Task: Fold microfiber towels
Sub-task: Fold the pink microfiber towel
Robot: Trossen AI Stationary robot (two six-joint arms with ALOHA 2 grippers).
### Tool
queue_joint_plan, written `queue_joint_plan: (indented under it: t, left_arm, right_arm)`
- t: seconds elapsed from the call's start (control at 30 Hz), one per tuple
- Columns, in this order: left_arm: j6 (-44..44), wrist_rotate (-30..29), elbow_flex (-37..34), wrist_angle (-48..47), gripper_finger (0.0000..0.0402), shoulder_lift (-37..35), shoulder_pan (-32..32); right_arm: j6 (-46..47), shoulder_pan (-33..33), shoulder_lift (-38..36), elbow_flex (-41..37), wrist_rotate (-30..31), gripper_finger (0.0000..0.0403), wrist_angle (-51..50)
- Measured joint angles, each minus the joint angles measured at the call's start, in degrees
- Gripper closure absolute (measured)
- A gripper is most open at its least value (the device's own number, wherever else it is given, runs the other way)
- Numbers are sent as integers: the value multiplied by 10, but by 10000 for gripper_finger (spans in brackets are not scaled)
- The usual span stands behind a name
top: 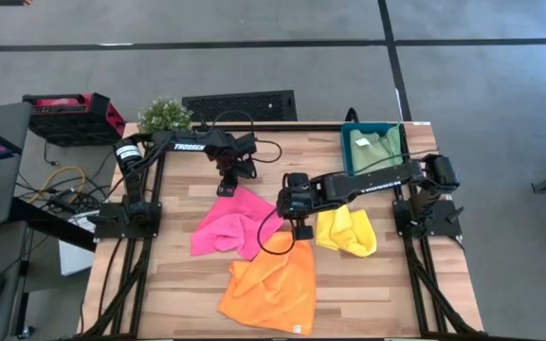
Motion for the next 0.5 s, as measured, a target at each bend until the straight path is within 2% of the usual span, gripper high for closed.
queue_joint_plan:
  t: [0.33,0.5]
  left_arm:
    - [-25,0,0,-38,245,1,-2]
    - [-35,-2,-1,-41,287,1,-2]
  right_arm:
    - [0,-23,0,0,0,397,-3]
    - [0,-29,0,0,0,397,-3]
